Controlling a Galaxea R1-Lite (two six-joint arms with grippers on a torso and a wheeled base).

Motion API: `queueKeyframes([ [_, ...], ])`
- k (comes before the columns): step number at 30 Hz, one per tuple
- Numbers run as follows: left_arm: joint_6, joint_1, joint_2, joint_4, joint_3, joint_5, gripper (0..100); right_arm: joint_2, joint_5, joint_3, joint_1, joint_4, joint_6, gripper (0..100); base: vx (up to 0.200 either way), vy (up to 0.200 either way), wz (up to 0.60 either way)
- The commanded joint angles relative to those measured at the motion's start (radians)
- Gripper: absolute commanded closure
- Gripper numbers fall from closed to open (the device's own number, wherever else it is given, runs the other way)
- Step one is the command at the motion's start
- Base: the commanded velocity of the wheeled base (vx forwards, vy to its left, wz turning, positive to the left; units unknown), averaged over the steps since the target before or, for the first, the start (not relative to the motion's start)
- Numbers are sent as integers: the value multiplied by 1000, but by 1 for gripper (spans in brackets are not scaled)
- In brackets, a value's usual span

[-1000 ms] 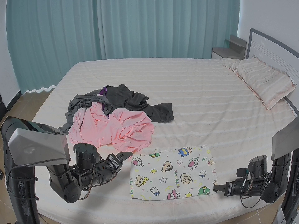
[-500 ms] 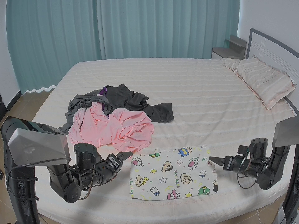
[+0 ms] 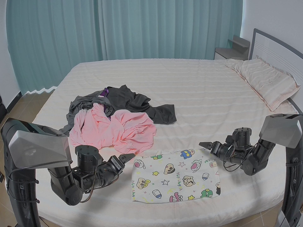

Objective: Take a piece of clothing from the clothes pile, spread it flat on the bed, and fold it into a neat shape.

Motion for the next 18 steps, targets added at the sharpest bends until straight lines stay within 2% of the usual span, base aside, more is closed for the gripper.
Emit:
queueKeyframes([
  [1, -1, -1, 3, 0, 0, -1, 0, 57, -6, -23, 9, -3, 3, 100, 0, 0, 0],
  [6, -1, -1, 3, 0, 0, 1, 0, 54, -63, -39, 9, -8, 5, 100, 0, 0, 0],
  [11, -1, -1, 3, 0, 0, 1, 0, 51, -67, -43, -2, -8, 5, 100, 0, 0, 0],
  [18, -1, -1, 3, 0, 0, 1, 0, 54, -109, -69, -25, 2, 6, 100, 0, 0, 0],
])
